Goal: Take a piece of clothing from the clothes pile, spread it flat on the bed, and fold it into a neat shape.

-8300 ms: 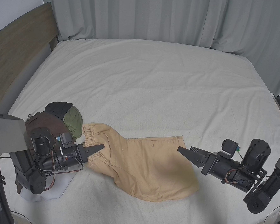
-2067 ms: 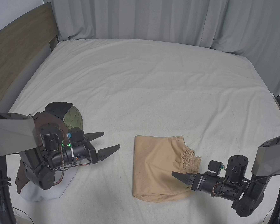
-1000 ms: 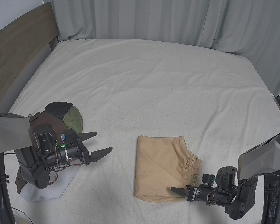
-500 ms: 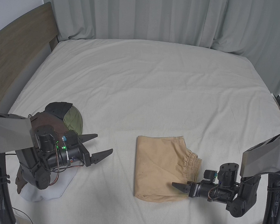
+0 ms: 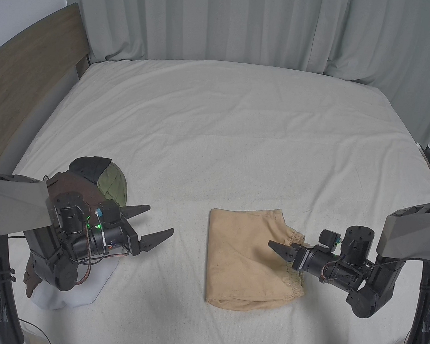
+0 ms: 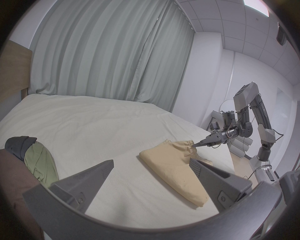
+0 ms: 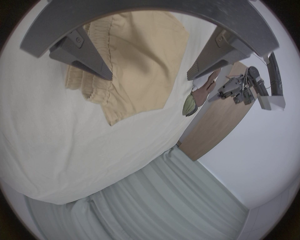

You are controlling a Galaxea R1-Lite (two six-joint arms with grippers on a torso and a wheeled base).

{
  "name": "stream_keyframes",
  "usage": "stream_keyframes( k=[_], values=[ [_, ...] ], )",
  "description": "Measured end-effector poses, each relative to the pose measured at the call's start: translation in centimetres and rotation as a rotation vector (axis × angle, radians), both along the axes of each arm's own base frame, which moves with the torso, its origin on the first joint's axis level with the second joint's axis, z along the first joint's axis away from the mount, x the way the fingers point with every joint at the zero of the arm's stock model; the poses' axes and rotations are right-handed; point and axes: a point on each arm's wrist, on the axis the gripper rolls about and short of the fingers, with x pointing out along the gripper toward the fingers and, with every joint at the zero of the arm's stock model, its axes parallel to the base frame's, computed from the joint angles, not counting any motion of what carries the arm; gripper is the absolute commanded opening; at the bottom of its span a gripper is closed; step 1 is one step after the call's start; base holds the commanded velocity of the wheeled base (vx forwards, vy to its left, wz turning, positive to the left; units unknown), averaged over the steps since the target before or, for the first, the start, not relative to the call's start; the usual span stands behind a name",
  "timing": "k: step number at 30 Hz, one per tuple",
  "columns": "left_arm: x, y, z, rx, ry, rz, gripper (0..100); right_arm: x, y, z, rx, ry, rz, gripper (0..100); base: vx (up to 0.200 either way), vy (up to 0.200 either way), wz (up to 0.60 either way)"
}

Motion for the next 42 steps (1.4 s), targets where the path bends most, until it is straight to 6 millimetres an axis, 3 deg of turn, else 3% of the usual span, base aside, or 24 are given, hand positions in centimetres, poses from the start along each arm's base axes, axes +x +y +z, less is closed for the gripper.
stream_keyframes(
  k=[12, 27, 34, 42],
  values=[
    [0.0, 0.1, 0.1, -0.001, -0.003, 0.002, 100, 2.1, -0.9, -2.6, -0.011, 0.036, -0.112, 100, 0.0, 0.0, 0.0],
    [-0.1, 0.0, 0.4, 0.007, -0.021, -0.017, 100, 2.0, -0.8, -3.5, -0.02, 0.061, -0.109, 100, 0.0, 0.0, 0.0],
    [-0.7, 0.0, 1.5, 0.007, -0.059, -0.076, 100, 0.7, -0.7, -1.5, -0.009, 0.042, -0.075, 100, 0.0, 0.0, 0.0],
    [-1.8, 0.2, 2.9, 0.024, -0.142, -0.217, 100, -2.5, -1.2, -0.2, -0.055, 0.054, 0.036, 100, 0.0, 0.0, 0.0]
  ],
)
